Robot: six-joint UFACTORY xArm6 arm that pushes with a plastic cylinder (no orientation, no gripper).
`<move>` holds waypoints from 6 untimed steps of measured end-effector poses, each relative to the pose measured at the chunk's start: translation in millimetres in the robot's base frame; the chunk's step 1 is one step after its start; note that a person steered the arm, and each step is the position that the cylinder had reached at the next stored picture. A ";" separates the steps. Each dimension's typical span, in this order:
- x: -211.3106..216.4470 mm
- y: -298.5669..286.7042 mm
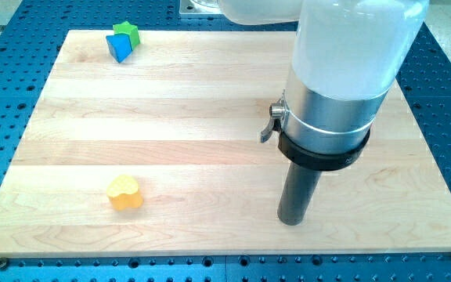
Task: Move your arm towards the bottom center of the board
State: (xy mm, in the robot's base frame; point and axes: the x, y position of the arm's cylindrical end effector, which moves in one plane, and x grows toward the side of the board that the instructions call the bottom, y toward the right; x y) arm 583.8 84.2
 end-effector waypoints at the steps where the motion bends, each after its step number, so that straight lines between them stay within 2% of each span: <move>1: 0.2 -0.3; 3: 1.2 -31.6; 6: 22.9 -39.4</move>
